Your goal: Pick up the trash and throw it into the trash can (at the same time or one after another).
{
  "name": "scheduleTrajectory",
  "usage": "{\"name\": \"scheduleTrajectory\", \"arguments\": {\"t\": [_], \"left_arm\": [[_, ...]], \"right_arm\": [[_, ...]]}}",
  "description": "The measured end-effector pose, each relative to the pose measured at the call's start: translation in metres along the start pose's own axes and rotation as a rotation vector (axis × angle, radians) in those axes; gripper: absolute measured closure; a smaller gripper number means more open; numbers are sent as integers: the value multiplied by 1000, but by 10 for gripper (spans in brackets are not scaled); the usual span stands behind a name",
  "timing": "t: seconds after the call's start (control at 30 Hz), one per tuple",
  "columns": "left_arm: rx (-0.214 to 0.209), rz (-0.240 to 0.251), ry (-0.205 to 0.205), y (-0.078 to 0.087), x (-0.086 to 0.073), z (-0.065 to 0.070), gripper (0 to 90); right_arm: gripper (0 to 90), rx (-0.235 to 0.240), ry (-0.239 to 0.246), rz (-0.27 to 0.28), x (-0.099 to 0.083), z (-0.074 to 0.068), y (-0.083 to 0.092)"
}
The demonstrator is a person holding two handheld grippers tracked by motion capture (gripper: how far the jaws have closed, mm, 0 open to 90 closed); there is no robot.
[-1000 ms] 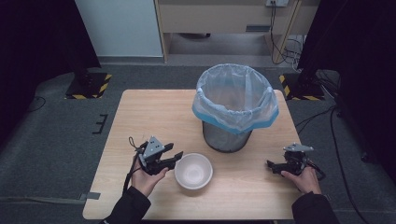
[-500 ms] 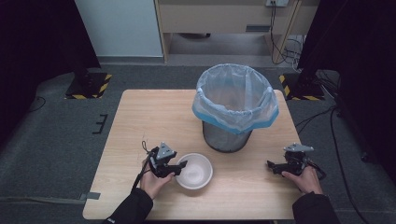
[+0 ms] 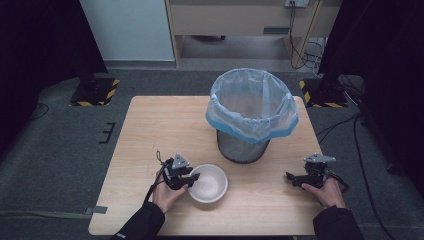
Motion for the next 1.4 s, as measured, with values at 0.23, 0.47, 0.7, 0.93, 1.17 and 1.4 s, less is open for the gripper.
{"name": "scheduleTrajectory", "arguments": {"t": [0.23,0.47,0.7,0.93,1.17,1.4], "left_arm": [[-11,0,32,2,1,1,755],[-41,47,49,11,9,8,803],[-51,96,37,23,19,15,828],[-22,176,36,47,29,15,833],[15,260,41,71,38,9,832],[45,341,45,90,44,4,832]], "right_arm": [[6,0,0,0,0,0,0],[6,0,0,0,0,0,0],[6,1,4,1,0,0,0],[6,2,6,2,0,1,0],[7,2,5,1,0,1,0],[6,2,6,2,0,1,0]]}}
Point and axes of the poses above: each handheld gripper's, and its own axes: y roughly backward along the jaws, x roughly out of its top, z roughly to its right, the point moved 4 cm from there along -y, roughly forward along the jaws, and after that the axes turned 9 degrees about -x, right-handed, at the moved point
